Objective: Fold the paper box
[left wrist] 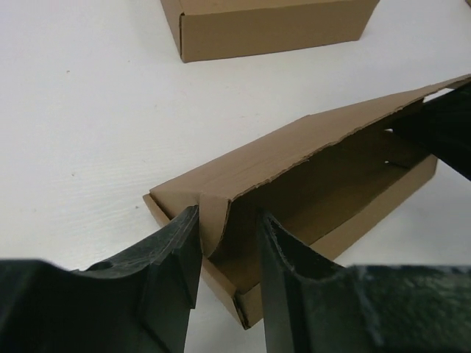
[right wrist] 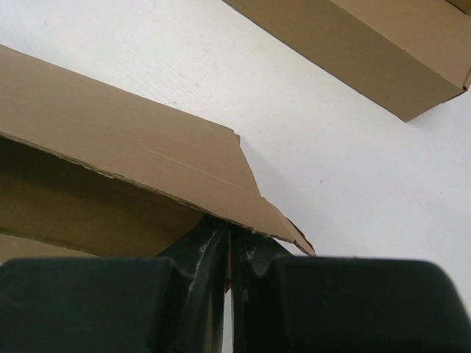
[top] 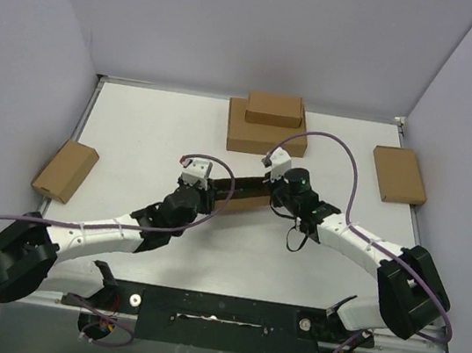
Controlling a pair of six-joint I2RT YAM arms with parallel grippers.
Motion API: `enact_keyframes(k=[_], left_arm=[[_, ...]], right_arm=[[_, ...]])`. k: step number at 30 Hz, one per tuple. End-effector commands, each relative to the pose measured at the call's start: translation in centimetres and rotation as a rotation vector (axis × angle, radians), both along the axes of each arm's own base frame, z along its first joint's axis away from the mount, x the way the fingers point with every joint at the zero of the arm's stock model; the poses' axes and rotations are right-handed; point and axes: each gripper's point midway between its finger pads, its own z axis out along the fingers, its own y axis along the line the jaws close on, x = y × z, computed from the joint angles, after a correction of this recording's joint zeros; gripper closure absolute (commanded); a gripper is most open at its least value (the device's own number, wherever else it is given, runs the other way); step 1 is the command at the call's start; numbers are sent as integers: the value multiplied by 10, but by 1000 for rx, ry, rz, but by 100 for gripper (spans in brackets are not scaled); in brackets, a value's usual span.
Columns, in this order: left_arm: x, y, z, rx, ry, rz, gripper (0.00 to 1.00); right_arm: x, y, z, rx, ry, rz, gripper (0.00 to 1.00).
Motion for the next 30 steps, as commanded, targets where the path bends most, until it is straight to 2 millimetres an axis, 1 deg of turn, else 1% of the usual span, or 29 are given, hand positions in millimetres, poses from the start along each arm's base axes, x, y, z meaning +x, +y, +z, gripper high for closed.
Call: enact_keyframes(k=[1, 4, 5, 13, 22, 24, 27, 30], left_arm=[[-25, -26, 37, -175, -14, -153, 66], [-36, -20, 38, -184, 3, -178, 59], [-40, -18, 42, -193, 1, -188, 56], [-64, 1, 34, -187, 51, -224, 41], [-88, 3, 32, -207, 118, -305, 25], [-94, 2, 34, -207, 131, -329, 21], [-101, 5, 44, -198, 140, -356, 17], [-107, 16, 55, -171, 155, -349, 13]], right_arm=[[-16, 32, 8, 76, 3, 123, 100], [-17, 33, 7, 75, 5, 125, 100], [-17, 33, 6, 75, 5, 125, 100], [-17, 34, 4, 76, 10, 130, 100], [-14, 32, 8, 74, -8, 118, 100], [-12, 29, 8, 72, -11, 109, 100], [-11, 26, 7, 73, -10, 105, 100], [-11, 24, 6, 77, -3, 106, 100]])
